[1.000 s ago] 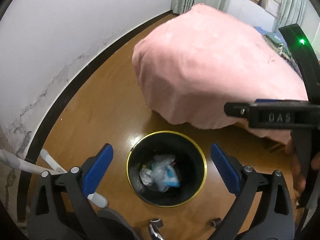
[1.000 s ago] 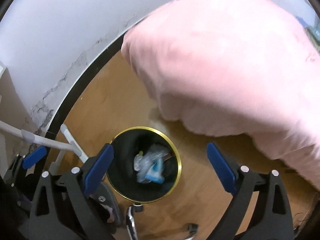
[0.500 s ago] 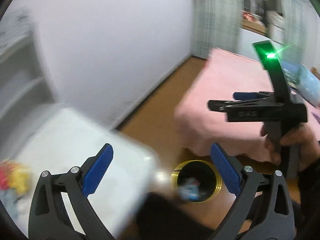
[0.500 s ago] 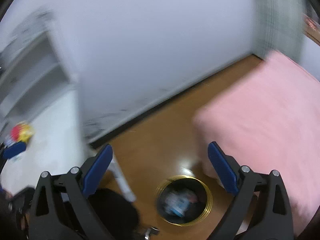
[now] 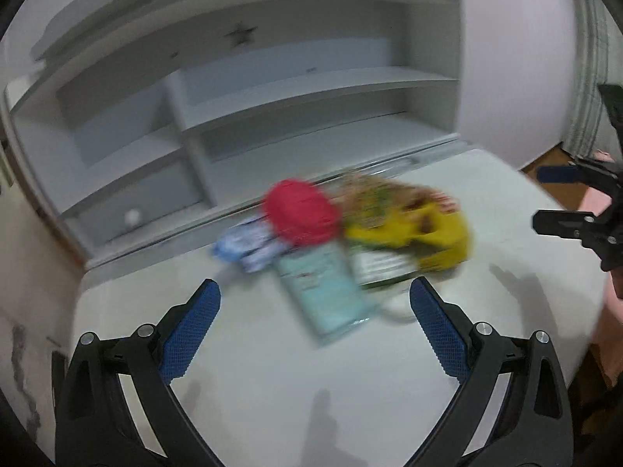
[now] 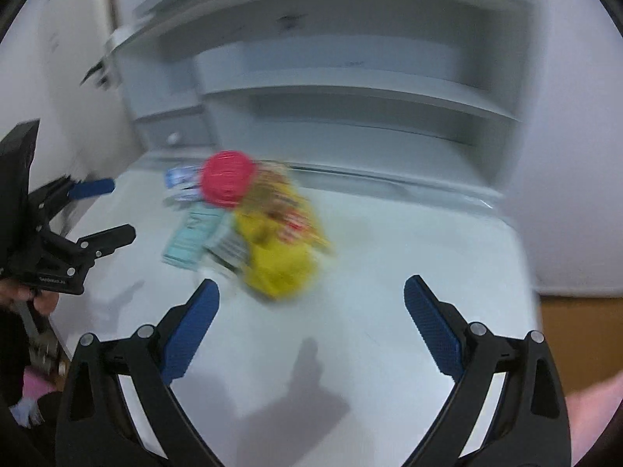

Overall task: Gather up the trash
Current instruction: 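Move both open tools back to the desk pile, then grasp the red cup lid with the left tool while the right tool grasps the yellow snack bag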

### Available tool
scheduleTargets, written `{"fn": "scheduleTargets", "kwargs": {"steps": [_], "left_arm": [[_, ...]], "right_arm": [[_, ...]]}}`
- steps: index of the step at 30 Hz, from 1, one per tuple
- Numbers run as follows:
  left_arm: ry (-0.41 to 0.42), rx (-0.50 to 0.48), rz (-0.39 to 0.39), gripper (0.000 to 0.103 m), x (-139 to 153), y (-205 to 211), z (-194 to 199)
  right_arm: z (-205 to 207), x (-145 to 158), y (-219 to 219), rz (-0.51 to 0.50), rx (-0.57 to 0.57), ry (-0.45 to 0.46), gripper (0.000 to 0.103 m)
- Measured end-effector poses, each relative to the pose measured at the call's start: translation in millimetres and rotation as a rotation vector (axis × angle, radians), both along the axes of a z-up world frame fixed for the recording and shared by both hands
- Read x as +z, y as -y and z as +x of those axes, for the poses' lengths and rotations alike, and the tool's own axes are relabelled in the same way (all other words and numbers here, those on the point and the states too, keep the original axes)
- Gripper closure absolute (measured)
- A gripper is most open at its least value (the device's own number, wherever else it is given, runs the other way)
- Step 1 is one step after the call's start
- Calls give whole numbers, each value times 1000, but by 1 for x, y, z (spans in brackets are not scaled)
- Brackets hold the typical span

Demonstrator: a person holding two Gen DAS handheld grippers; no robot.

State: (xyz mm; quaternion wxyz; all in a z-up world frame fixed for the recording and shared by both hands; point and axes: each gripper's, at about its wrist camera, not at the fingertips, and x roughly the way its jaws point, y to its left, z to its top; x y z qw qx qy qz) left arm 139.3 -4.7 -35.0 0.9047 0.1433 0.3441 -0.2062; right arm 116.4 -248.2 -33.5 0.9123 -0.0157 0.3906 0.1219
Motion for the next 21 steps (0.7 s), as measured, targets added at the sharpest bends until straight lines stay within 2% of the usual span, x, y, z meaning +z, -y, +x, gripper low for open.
{"fn": "scheduleTargets", "kwargs": {"steps": [5, 9, 10, 11, 13, 14, 18, 21], "left_arm": [[-18, 0, 17, 8, -13, -22, 24], [-19, -53, -3, 8, -11, -13, 35], [-13, -63, -1, 8, -11, -13, 39], [-7, -73, 5, 8, -10, -6, 45], [-8, -84, 19, 8, -12, 4, 56], [-9, -97, 26, 8, -13, 11, 63], [-7, -128, 73, 8, -17, 35, 80], [20, -122, 167, 8, -27, 59, 94]], "right_arm": [[69, -33, -42, -87, 94, -97, 11], [93, -52, -44, -120, 105, -146, 12], [95, -55, -44, -112, 112, -152, 21], [96, -57, -44, -103, 122, -162, 42], [97, -58, -42, -111, 114, -155, 52], [94, -54, -38, -95, 112, -148, 55], [77, -38, -27, -46, 76, -99, 56], [62, -27, -13, -13, 55, -80, 56]]}}
